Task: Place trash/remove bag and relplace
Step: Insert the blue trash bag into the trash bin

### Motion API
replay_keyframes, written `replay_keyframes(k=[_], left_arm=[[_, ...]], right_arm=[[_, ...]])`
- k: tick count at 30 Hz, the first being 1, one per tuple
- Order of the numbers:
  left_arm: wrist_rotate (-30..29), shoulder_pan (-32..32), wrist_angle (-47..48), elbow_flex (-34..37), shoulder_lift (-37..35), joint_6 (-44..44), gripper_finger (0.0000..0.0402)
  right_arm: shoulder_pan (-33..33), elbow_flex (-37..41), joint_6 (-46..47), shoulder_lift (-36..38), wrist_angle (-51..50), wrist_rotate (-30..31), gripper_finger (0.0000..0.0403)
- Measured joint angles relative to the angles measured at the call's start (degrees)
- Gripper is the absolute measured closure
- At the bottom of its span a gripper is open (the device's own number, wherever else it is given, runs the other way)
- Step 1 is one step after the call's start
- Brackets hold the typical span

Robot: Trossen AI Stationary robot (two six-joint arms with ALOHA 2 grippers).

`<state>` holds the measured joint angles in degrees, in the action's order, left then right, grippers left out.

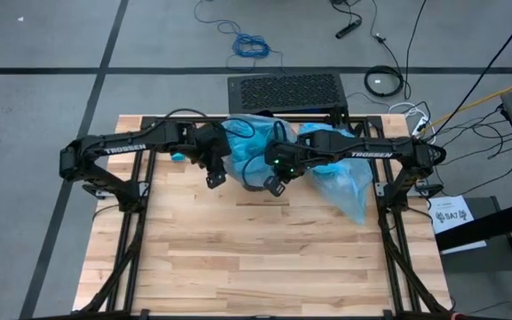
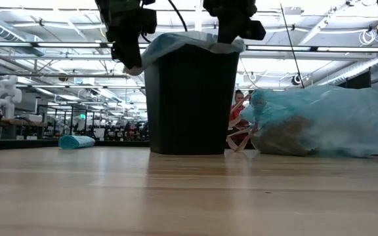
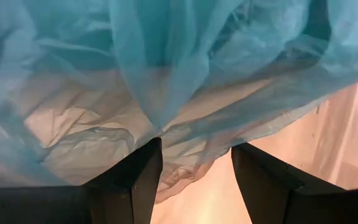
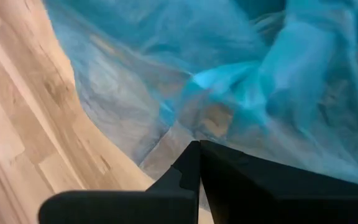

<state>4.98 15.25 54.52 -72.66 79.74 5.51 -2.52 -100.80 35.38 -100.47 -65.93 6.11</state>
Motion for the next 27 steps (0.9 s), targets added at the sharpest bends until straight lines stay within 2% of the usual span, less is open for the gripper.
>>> replay_keyframes(k=[17,23,27], left_arm=[[0.5,4.1,-1.0,0.0,-9.2,-4.6,0.0206],[3.1,6.0,-5.9,-0.1,-10.9,-4.5,0.0206],[2.6,7.9,-4.7,-0.1,-10.0,-6.5,0.0206]], right_arm=[[-0.7,0.0,11.1,12.8,2.3,-0.3,0.0403],[-5.0,0.0,12.0,13.9,-1.2,0.3,0.0403],[-9.0,0.0,12.1,12.7,-5.9,4.2,0.0403]])
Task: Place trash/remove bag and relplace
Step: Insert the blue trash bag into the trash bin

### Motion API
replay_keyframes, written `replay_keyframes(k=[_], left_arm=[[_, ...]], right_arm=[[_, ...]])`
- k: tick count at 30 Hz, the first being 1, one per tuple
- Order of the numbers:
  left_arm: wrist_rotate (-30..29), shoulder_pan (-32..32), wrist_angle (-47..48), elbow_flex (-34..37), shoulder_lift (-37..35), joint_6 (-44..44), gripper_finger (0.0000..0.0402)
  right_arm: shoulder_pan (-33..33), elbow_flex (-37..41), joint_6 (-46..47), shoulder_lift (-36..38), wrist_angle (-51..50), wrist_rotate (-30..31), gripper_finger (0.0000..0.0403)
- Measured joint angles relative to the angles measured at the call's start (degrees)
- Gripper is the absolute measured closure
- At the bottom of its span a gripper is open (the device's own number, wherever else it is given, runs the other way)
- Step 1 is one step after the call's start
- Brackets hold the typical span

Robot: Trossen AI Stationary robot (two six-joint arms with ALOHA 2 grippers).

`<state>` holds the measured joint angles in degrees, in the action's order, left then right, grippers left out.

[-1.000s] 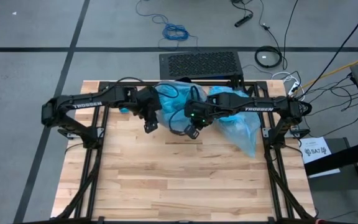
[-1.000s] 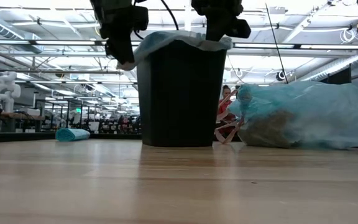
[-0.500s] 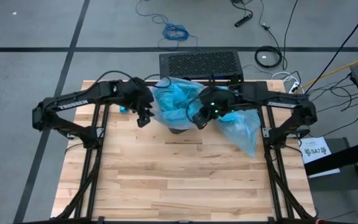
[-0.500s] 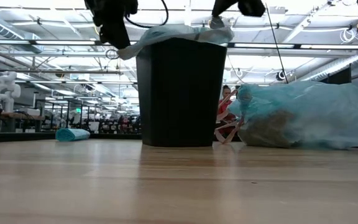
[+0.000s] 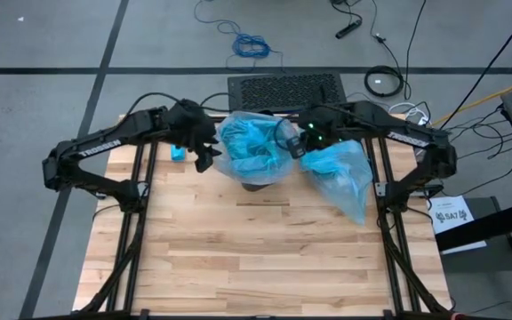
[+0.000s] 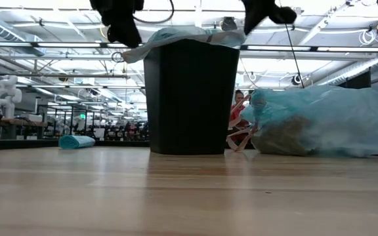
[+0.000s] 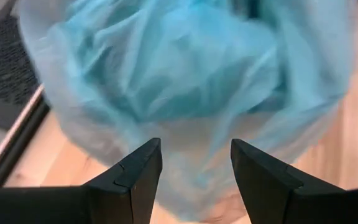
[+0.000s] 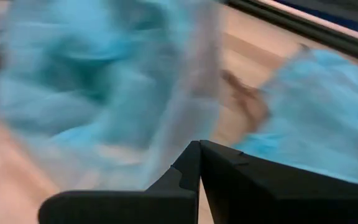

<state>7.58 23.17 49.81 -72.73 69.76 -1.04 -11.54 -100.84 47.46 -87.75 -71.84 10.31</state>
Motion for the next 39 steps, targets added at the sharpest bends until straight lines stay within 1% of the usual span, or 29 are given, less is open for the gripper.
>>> replay_keyframes(k=[3,5,8,10,15,17,20,23,25,27,28,29,33,37,39], left_arm=[[-0.1,1.3,2.5,0.0,2.2,-1.9,0.0206],[-0.3,2.2,4.2,0.1,3.6,-2.8,0.0206],[-0.3,3.3,4.6,0.1,4.5,-2.8,0.0206],[-0.3,3.9,4.7,0.1,4.4,-2.8,0.0206],[-0.3,3.9,4.6,0.1,3.8,-3.4,0.0206],[-0.3,3.9,4.6,0.1,3.5,-4.5,0.0206],[-0.3,3.9,4.7,0.1,3.5,-5.6,0.0206],[-0.3,3.9,4.7,0.1,3.5,-6.6,0.0206],[-0.3,3.9,4.7,0.1,3.5,-6.9,0.0206],[-0.3,3.9,4.7,0.1,3.5,-6.9,0.0206],[-0.3,3.9,4.7,0.1,3.5,-6.9,0.0206],[-0.3,3.9,4.7,0.1,3.5,-6.9,0.0206],[-0.3,3.9,4.7,0.1,3.5,-6.9,0.0206],[-0.3,3.9,4.6,0.1,3.5,-6.9,0.0206],[-0.3,3.9,4.6,0.1,3.5,-6.8,0.0206]], right_arm=[[-3.3,0.0,0.1,-1.5,-3.6,-0.1,0.0403],[-5.3,0.0,-0.1,-2.4,-5.1,-1.4,0.0403],[-6.2,0.0,0.3,-2.5,-3.9,-1.2,0.0403],[-5.2,0.0,1.3,-1.7,-0.4,-1.0,0.0403],[0.1,-0.1,0.3,0.8,13.6,2.4,0.0403],[1.8,-0.1,0.1,1.0,16.7,3.2,0.0403],[2.8,-0.1,1.5,0.6,16.4,3.1,0.0403],[2.8,0.0,3.6,-0.5,12.2,2.9,0.0403],[3.0,0.0,6.0,-0.8,9.0,6.0,0.0403],[3.6,0.0,8.8,-0.6,5.9,11.8,0.0403],[3.8,0.0,9.4,-0.5,5.0,13.5,0.0403],[3.8,0.0,9.5,-0.3,5.0,13.8,0.0403],[4.7,0.0,6.4,-0.1,10.0,14.3,0.0403],[6.7,0.0,0.7,0.0,17.9,19.9,0.0403],[7.2,0.0,-1.5,0.1,20.6,20.1,0.0403]])
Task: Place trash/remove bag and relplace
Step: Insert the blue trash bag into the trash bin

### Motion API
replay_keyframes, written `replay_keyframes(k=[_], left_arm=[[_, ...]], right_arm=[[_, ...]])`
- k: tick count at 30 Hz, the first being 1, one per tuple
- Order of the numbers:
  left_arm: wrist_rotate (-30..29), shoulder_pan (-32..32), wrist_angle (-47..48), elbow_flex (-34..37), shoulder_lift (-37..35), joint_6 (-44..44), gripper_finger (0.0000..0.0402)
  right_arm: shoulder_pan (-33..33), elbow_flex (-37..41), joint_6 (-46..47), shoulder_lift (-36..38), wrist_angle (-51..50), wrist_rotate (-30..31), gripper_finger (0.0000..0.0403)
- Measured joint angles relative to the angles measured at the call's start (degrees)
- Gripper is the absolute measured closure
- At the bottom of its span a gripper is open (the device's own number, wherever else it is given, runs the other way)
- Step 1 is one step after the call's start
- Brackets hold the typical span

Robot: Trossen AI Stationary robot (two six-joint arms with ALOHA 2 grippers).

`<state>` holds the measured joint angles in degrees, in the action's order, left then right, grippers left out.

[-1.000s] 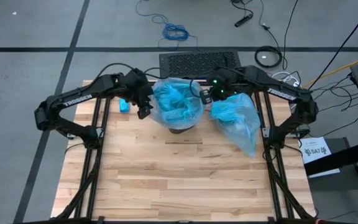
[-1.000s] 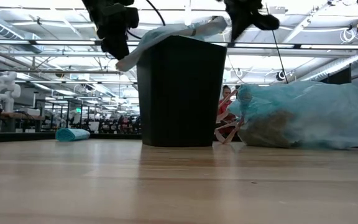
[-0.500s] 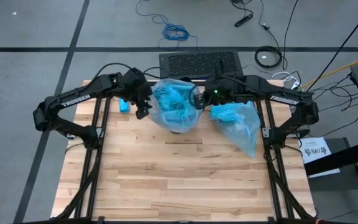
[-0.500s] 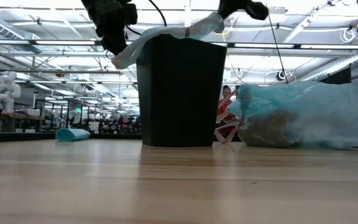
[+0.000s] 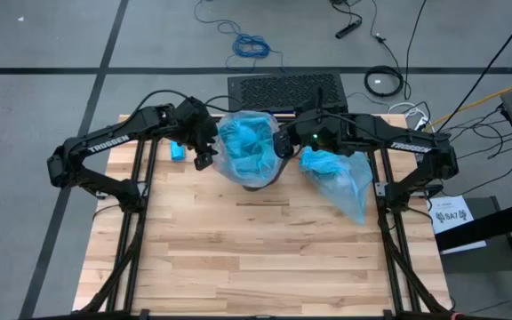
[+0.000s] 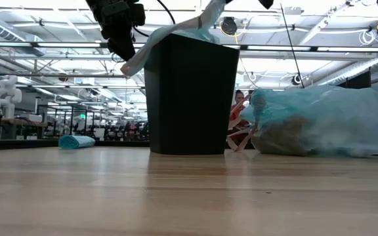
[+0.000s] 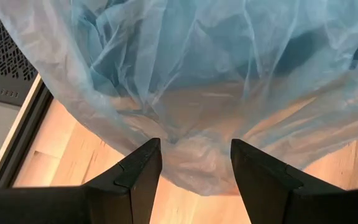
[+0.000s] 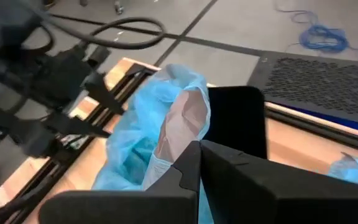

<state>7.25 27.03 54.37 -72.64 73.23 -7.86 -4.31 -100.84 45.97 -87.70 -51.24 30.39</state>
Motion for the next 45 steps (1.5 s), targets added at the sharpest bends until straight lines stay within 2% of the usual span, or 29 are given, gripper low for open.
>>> replay_keyframes(k=[5,9,13,15,17,21,27,30,33,35,39,41,45], left_arm=[[0.0,0.0,-0.1,0.0,0.0,0.0,0.0206],[0.0,0.0,-0.4,0.0,0.0,0.0,0.0206],[0.0,0.0,-0.4,0.0,0.0,0.0,0.0206],[0.0,0.0,-0.4,0.0,0.0,0.1,0.0206],[0.0,0.0,-0.4,0.0,0.0,0.3,0.0206],[0.0,0.0,-1.2,0.0,0.0,0.2,0.0206],[-0.1,0.4,-1.5,0.0,0.0,-0.5,0.0206],[-0.2,0.4,-1.5,0.0,0.3,-1.5,0.0206],[-0.2,0.4,-1.5,0.0,0.4,-1.5,0.0206],[-0.3,0.4,-1.5,0.0,0.4,-1.5,0.0206],[-0.3,0.4,-1.6,0.0,0.4,-0.2,0.0206],[-1.3,0.4,-1.9,0.0,0.4,-0.1,0.0206],[-3.0,0.6,-3.9,-0.1,0.1,-0.1,0.0206]], right_arm=[[-0.1,0.0,-0.8,0.0,-1.1,-1.3,0.0403],[0.4,0.0,1.6,0.0,-4.5,7.5,0.0403],[0.2,0.0,-2.1,0.0,-0.4,8.4,0.0403],[0.2,0.0,-5.8,0.0,3.4,6.1,0.0403],[-0.1,0.0,-7.3,0.0,5.3,0.9,0.0403],[-2.2,0.0,-0.8,-0.2,-1.7,-9.6,0.0403],[-3.5,0.0,10.2,-1.4,-19.6,-11.4,0.0403],[-3.7,0.0,11.0,-2.5,-24.3,-11.1,0.0403],[-3.6,0.0,9.0,-4.2,-24.1,-11.0,0.0403],[-3.6,0.0,8.0,-4.5,-23.8,-9.8,0.0403],[-3.5,0.0,11.7,-2.8,-25.5,1.5,0.0403],[-3.6,0.0,10.5,-0.9,-24.3,5.3,0.0403],[-5.2,0.0,-1.4,1.4,-11.8,4.6,0.0403]])
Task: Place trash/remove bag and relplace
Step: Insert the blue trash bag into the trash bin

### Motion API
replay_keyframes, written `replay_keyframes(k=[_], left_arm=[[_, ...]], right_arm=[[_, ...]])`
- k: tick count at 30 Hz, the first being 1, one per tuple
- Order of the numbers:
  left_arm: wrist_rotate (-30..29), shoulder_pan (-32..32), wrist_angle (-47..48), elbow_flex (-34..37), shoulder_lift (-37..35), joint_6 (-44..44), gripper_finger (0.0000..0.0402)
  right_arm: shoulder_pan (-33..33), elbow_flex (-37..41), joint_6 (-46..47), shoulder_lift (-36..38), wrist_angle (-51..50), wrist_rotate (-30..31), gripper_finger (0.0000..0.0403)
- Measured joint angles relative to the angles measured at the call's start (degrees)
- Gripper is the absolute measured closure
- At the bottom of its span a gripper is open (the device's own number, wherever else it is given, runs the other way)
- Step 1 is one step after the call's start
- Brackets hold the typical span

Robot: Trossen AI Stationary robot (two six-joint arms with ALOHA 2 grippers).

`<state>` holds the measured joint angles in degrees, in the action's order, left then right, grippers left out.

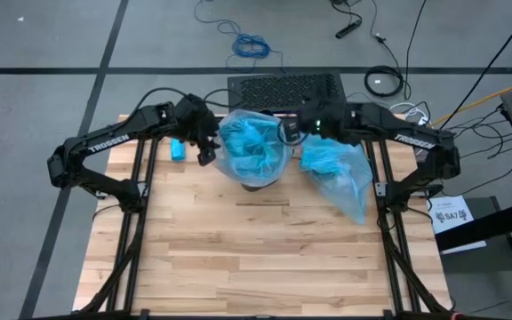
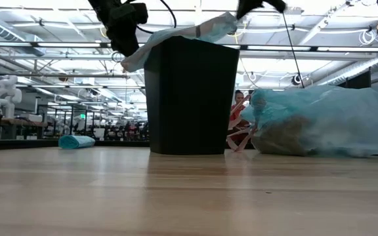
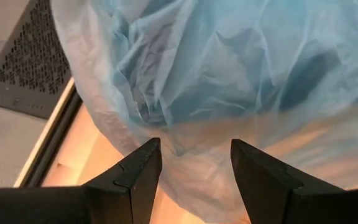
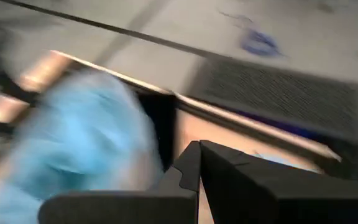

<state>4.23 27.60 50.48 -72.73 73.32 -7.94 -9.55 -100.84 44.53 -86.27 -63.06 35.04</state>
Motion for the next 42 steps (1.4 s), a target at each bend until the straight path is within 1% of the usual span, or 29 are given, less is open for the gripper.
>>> replay_keyframes(k=[2,4,5,7,10,14,17,22,25,27,30,34,39,42], left_arm=[[0.0,0.3,-0.6,0.0,0.0,0.0,0.0206],[-0.1,0.7,-1.3,0.0,0.0,0.1,0.0206],[-0.1,1.0,-1.4,0.0,0.0,0.1,0.0206],[-0.1,1.3,-2.2,0.0,0.0,0.1,0.0206],[-0.2,1.3,-2.2,-0.1,0.0,0.2,0.0206],[-0.2,1.3,-2.1,-1.0,0.0,0.2,0.0206],[-0.2,1.3,-2.1,-1.2,0.0,0.4,0.0206],[0.2,1.3,-1.3,-1.3,0.0,3.7,0.0206],[2.7,1.3,-0.2,-1.3,0.0,6.1,0.0206],[4.1,1.3,1.0,-1.3,0.0,6.2,0.0206],[4.4,1.2,3.5,-1.3,0.1,6.2,0.0206],[4.5,1.1,6.1,-1.3,0.2,6.5,0.0206],[4.6,1.0,6.3,-1.3,0.2,7.6,0.0206],[4.6,1.0,6.3,-1.3,0.2,7.1,0.0206]], right_arm=[[-1.0,0.0,-6.9,0.2,8.2,-5.1,0.0403],[-2.3,0.0,-10.5,0.3,14.1,-13.7,0.0403],[-2.8,-0.1,-11.1,0.0,15.4,-17.9,0.0403],[-3.6,-0.1,-10.9,-0.8,14.4,-24.0,0.0403],[-4.3,0.0,-8.3,-2.2,6.8,-27.5,0.0403],[-4.8,0.0,-4.1,-3.4,-3.3,-27.9,0.0403],[-4.8,0.0,-3.3,-4.0,-6.1,-27.9,0.0403],[-4.8,0.0,-2.8,-6.0,-6.2,-27.9,0.0403],[-4.7,0.0,-1.6,-8.5,-7.4,-27.9,0.0403],[-4.7,0.0,-1.6,-9.9,-7.9,-27.7,0.0403],[-4.7,0.0,-1.0,-11.2,-9.0,-27.2,0.0403],[-4.7,0.0,-0.8,-10.7,-8.2,-26.0,0.0403],[-4.2,0.0,-0.6,-7.6,-6.1,-24.8,0.0403],[-4.2,0.0,-0.2,-6.5,-7.3,-23.2,0.0403]])
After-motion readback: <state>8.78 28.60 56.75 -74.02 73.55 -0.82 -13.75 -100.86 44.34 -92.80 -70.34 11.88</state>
